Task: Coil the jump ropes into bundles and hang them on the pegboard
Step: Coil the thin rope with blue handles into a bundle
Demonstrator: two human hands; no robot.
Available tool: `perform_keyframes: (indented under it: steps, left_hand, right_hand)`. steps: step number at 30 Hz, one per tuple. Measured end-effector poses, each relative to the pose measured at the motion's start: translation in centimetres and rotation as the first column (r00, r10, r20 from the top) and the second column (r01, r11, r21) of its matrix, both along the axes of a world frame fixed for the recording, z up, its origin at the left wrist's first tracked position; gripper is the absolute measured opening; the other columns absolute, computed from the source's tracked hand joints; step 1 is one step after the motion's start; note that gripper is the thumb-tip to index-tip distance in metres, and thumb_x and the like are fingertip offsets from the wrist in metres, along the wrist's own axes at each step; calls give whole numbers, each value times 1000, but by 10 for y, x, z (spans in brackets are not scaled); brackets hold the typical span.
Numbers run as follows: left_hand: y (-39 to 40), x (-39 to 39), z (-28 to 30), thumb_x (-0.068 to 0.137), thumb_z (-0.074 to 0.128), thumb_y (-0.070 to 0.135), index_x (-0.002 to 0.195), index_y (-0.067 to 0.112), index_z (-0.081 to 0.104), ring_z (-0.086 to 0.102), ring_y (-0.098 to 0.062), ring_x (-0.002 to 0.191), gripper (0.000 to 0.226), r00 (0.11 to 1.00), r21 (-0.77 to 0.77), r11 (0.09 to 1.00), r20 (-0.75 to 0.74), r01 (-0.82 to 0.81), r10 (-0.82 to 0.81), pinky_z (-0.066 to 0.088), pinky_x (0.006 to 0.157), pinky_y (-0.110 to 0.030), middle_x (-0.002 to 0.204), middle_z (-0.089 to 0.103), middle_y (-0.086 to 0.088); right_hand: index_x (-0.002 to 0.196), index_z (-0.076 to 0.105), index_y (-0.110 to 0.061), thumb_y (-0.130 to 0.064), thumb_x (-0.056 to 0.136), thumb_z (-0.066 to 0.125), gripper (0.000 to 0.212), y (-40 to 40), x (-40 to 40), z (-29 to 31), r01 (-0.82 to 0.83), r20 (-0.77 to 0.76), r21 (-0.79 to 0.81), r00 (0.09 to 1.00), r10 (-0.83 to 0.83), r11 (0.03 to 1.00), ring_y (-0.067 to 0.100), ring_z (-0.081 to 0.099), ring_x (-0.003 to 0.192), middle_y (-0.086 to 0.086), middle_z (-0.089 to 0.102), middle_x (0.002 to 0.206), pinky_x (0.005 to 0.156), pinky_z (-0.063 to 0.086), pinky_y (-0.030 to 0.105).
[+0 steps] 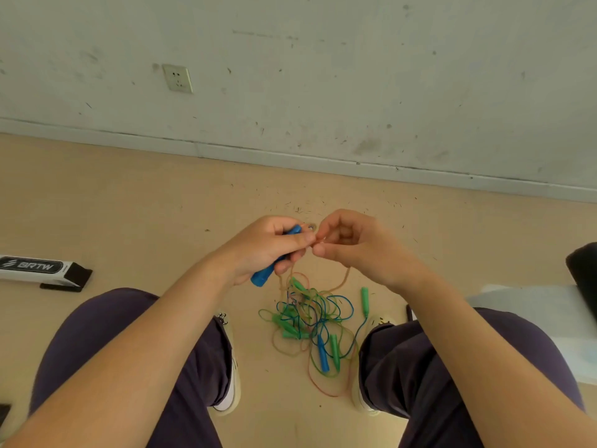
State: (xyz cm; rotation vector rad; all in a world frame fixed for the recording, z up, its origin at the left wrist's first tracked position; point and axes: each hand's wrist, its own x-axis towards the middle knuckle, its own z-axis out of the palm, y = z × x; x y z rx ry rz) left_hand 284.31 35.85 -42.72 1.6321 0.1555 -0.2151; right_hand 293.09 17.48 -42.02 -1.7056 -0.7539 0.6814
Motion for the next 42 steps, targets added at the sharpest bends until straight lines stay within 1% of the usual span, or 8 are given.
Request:
perform_keyframes:
  steps: [5,9,18,25,30,34,40,42]
  left_hand:
    - [10,5,0,100,57,19,103,1,69,41,-12,46,22,1000,42,999,-3,-20,21,39,50,-24,61,54,3]
    - [21,5,-3,96,63,18,105,-6,67,42,-11,45,26,995,93,991,19,-100,99,42,51,-23,57,54,6]
    - [2,3,-11,95,66,19,87,9,69,48,-14,43,13,999,5,1000,-42,12,-11,43,47,-27,63,59,-2]
    - [18,5,-10,95,65,16,94,6,73,54,-14,47,13,996,28,996,-21,-90,91,49,50,-23,60,62,0]
    - [13,4,-12,94,66,20,91,10,74,50,-15,42,13,998,15,998,-20,-62,62,45,46,-23,60,60,-3]
    - [7,5,-12,94,67,24,97,3,70,52,-17,45,22,999,48,999,-47,9,-6,47,49,-25,63,63,-3]
    - [20,4,-7,97,63,19,102,-2,70,50,-17,47,23,995,50,993,-6,-103,103,46,52,-26,64,61,-4]
    - [21,4,-8,97,61,16,102,-5,69,48,-16,45,23,992,53,990,3,-130,130,45,50,-25,63,60,-4]
  right_hand:
    - [83,58,-17,-9,91,67,14,-2,9,2,161,94,-21,983,-158,987,12,39,55,-8,47,57,54,33,25]
    - [86,55,-15,-4,94,59,14,-15,20,10,324,23,78,945,-326,943,12,52,59,0,53,63,67,44,32]
    - [95,60,-13,-9,87,71,14,-2,-1,0,-35,41,-120,998,40,992,10,48,59,-6,57,63,59,41,22]
    - [86,54,-18,-5,96,55,16,-10,20,2,384,86,9,920,-383,923,13,52,58,-1,55,64,63,43,31]
    - [95,57,-15,-8,83,70,19,-11,13,2,100,-48,28,994,-98,995,16,59,63,2,65,73,67,48,35]
    - [92,61,-18,-12,86,74,15,2,-2,-8,-5,42,-99,999,10,995,11,47,57,-2,56,66,54,41,25]
    - [86,56,-22,-11,93,62,15,-10,21,-2,406,34,62,912,-408,912,11,42,50,-11,48,55,54,36,31]
    - [90,56,-20,-15,90,65,10,-13,23,1,387,25,91,920,-391,917,12,49,54,-8,54,59,59,42,33]
